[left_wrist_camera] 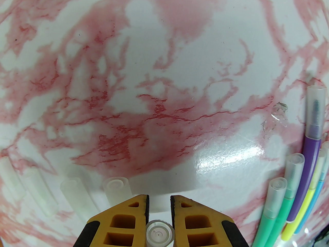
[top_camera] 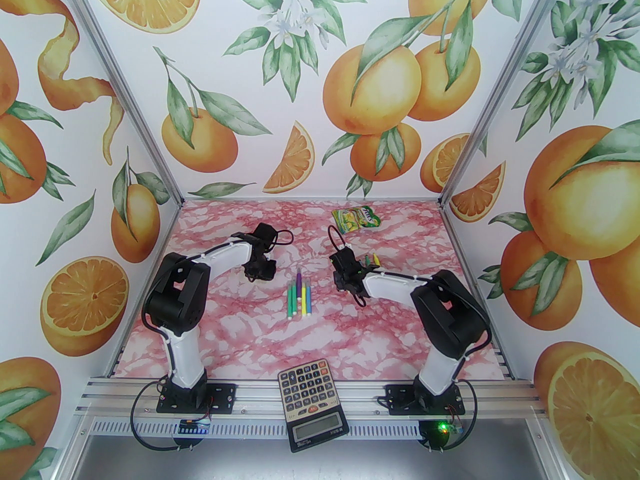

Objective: Open the pen caps

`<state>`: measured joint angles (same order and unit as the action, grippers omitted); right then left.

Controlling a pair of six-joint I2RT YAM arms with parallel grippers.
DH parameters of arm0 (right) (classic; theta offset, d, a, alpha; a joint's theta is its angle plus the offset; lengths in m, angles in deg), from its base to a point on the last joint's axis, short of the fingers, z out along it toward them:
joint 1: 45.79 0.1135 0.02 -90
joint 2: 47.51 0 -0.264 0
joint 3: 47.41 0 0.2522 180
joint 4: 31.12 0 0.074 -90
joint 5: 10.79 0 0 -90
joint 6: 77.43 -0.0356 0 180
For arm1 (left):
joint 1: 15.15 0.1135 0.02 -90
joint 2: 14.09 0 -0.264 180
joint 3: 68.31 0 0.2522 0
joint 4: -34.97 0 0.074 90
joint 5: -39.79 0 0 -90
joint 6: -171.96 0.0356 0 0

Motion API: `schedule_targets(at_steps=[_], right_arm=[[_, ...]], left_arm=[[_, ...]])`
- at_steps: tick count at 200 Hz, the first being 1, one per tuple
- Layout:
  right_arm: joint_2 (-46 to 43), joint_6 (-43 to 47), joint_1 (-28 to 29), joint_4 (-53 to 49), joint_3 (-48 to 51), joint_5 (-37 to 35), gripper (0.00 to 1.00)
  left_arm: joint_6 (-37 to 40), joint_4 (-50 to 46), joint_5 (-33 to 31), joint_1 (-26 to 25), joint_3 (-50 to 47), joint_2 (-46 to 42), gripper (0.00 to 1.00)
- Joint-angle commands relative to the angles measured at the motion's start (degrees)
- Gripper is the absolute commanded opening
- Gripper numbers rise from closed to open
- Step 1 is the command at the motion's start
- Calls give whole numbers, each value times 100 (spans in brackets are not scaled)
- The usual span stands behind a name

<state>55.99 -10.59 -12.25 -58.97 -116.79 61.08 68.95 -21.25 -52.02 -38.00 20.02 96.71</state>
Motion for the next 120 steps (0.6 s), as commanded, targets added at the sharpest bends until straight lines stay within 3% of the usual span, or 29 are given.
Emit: schedule_targets(at_steps=[1, 120], right_arm=[[73, -79, -43, -210, -184, -213, 19], [-108, 12, -42, -453, -272, -201, 28]], left_arm=[[96, -54, -57, -9, 215, 86, 20], [146, -41, 58, -4, 169, -331, 32]])
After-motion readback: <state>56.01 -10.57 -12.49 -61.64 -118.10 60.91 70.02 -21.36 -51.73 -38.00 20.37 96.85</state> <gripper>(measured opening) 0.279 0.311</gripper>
